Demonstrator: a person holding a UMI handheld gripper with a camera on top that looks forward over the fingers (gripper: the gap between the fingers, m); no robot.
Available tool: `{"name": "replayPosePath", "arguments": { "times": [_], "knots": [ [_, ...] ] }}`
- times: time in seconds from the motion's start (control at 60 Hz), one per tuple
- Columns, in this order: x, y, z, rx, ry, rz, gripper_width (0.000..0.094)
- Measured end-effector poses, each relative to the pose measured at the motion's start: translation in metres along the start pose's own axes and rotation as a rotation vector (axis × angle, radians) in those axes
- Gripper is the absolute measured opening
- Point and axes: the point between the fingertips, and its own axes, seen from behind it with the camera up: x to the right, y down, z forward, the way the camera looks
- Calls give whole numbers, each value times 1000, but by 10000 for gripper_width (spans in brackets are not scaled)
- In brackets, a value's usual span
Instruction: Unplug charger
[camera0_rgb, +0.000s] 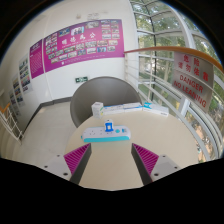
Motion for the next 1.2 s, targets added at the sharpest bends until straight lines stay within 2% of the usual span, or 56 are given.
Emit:
{"name": "replayPosePath", "arguments": {
  "times": [0.25, 0.3, 0.35, 0.467, 0.583, 0.767, 0.917, 0.983, 1.033, 1.1, 1.15, 1.2],
  "knots": [
    [-14, -34, 129, 58, 30, -46, 828],
    [-15, -37, 144, 58, 29, -53, 766],
    [-13, -41, 158, 62, 39, -56, 663],
    [-5, -39, 178, 65, 87, -72, 310],
    [-4, -40, 178, 80, 97, -49, 269],
    [-4, -41, 179, 96, 95, -41, 107],
    [-7, -44, 173, 79, 78, -38, 85],
    [-13, -116, 136, 295, 90, -117, 83],
    [-25, -175, 110, 394, 68, -103, 82],
    [-20, -229, 84, 443, 50, -55, 82],
    [5, -232, 88, 457, 69, -34, 82],
    [33, -225, 94, 434, 100, -32, 82]
  ]
}}
